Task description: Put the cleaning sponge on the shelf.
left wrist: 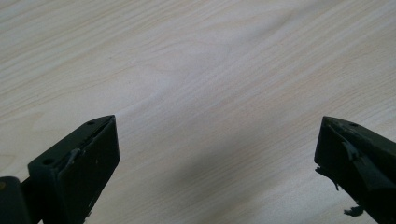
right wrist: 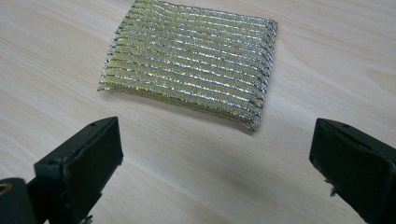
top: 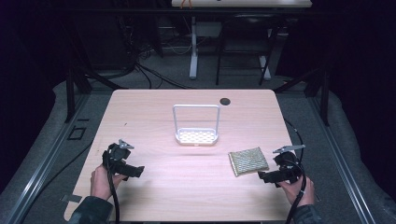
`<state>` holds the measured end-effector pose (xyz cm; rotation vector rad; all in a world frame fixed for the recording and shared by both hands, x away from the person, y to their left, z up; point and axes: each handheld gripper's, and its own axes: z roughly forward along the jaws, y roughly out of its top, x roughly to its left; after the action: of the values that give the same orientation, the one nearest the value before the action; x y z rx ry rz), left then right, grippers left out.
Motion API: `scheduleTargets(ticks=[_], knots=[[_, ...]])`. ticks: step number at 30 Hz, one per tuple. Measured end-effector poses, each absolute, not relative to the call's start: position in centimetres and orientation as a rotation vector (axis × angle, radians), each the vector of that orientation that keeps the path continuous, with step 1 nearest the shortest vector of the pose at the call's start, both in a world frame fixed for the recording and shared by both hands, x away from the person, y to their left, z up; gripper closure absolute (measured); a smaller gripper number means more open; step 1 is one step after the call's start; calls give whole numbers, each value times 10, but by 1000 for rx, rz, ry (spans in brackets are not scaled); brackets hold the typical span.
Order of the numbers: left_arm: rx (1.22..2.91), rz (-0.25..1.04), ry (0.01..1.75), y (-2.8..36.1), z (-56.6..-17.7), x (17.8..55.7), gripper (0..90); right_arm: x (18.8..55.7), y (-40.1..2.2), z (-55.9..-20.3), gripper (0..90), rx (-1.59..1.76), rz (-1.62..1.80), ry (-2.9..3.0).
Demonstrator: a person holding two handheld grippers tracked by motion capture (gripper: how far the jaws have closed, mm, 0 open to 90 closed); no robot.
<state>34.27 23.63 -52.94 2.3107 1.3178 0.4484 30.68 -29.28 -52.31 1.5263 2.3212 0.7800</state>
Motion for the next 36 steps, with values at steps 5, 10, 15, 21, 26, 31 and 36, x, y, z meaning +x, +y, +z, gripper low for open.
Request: scheduleTargets(ticks=[5, 10, 15, 21, 26, 31, 36], knots=[[2290, 459, 1316, 238, -528, 336, 0, 309, -284, -522, 45, 1471, 767, 2348], [2293, 478, 1300, 235, -524, 337, 0, 310, -280, -520, 39, 1456, 773, 2360], [2318, 465, 1302, 233, -528, 342, 0, 317, -275, -519, 37, 1419, 761, 2386], [2332, 448, 1307, 233, -529, 343, 0, 323, -269, -517, 30, 1407, 752, 2394], [2349, 423, 1309, 232, -532, 344, 0, 334, -260, -518, 18, 1411, 726, 2415], [2355, 411, 1316, 232, -532, 345, 0, 350, -247, -517, 0, 1424, 670, 2429], [2362, 400, 1312, 231, -533, 345, 0, 360, -237, -524, 0, 1438, 603, 2472]])
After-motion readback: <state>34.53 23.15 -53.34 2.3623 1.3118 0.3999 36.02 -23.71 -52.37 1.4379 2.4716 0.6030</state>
